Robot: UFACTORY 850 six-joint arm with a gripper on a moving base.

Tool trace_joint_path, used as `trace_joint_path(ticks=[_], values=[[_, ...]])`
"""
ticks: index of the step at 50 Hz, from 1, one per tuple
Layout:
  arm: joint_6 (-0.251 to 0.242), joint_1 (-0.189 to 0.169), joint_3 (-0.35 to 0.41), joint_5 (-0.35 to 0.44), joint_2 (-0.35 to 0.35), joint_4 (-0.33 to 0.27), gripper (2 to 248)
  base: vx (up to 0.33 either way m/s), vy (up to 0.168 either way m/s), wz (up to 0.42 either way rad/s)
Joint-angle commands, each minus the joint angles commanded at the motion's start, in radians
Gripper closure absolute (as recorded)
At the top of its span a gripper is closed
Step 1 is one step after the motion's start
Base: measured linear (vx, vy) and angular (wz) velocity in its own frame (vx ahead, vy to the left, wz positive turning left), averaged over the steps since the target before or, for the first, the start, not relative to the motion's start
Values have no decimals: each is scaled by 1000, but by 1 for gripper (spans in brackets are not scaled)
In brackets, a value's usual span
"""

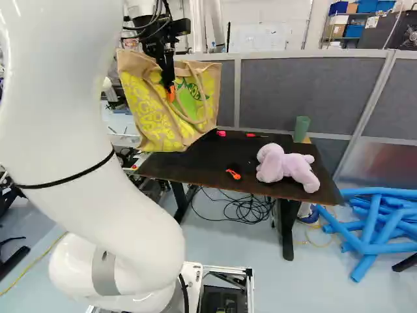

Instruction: Pick up the bag on the ground and place it on the table

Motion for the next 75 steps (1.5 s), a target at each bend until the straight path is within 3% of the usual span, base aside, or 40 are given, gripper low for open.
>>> trace_joint_path(ticks=[26, 44, 75], values=[[0, 0, 0, 0, 0, 0, 215, 57, 1, -3], [0, -9, -67, 0, -61, 0, 215, 49, 0, -6], [0, -24, -116, 0, -103, 0, 215, 0, 0, 0]])
